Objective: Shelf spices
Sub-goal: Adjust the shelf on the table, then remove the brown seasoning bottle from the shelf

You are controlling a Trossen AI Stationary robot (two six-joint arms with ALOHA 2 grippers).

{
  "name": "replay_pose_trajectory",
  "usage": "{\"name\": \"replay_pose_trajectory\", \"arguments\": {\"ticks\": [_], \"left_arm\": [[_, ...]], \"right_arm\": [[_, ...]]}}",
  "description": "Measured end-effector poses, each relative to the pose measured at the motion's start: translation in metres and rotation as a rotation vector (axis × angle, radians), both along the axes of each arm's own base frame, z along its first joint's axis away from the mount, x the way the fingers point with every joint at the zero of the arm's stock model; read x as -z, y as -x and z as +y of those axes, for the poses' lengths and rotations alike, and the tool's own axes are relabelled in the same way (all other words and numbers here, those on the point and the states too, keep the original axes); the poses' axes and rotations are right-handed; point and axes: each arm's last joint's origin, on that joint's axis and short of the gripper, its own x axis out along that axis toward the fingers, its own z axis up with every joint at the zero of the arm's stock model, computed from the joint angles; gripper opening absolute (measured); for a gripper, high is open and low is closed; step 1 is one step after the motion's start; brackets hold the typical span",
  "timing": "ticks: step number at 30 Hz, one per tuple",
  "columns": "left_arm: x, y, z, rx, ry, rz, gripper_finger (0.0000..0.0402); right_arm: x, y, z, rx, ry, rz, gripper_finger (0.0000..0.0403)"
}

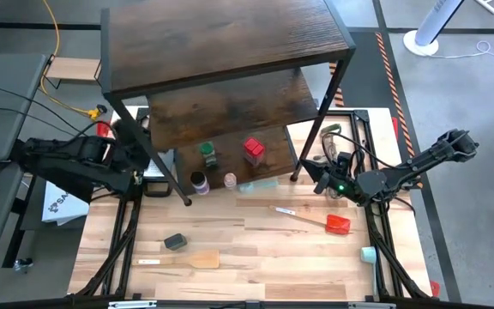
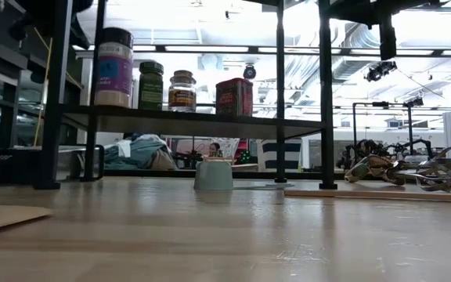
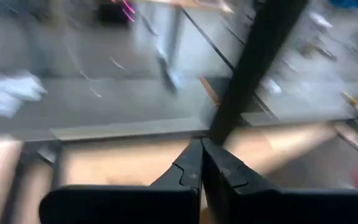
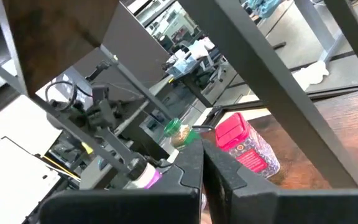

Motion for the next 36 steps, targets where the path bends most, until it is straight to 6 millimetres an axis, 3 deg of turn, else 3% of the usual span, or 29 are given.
{"name": "replay_pose_trajectory", "arguments": {"ticks": [6, 12, 18, 23, 26, 29, 33, 36], "left_arm": [[-0.007, 0.005, 0.008, -0.065, -0.011, 0.012, 0.0000], [-0.029, 0.012, 0.000, 0.247, 0.136, 0.043, 0.0000], [-0.055, 0.022, -0.010, 0.520, 0.184, -0.044, 0.0000], [-0.060, 0.022, -0.017, 0.665, 0.182, -0.083, 0.0000], [-0.059, 0.022, -0.019, 0.695, 0.185, -0.078, 0.0000], [-0.056, 0.021, -0.022, 0.710, 0.201, -0.076, 0.0000], [-0.056, 0.021, -0.024, 0.736, 0.234, -0.097, 0.0000], [-0.056, 0.022, -0.025, 0.768, 0.262, -0.109, 0.0000]], "right_arm": [[-0.003, -0.001, 0.002, -0.071, -0.004, -0.024, 0.0000], [-0.023, -0.015, 0.020, -0.328, 0.033, 0.021, 0.0000], [-0.048, -0.058, 0.060, -0.465, 0.081, 0.425, 0.0000], [-0.025, -0.098, 0.088, -0.388, 0.083, 0.770, 0.0000], [-0.009, -0.127, 0.092, -0.330, 0.057, 0.790, 0.0001], [0.004, -0.158, 0.086, -0.399, 0.017, 0.777, 0.0016], [0.004, -0.194, 0.072, -0.485, 0.073, 0.687, 0.0080], [0.000, -0.210, 0.061, -0.479, 0.147, 0.662, 0.0147]]}}
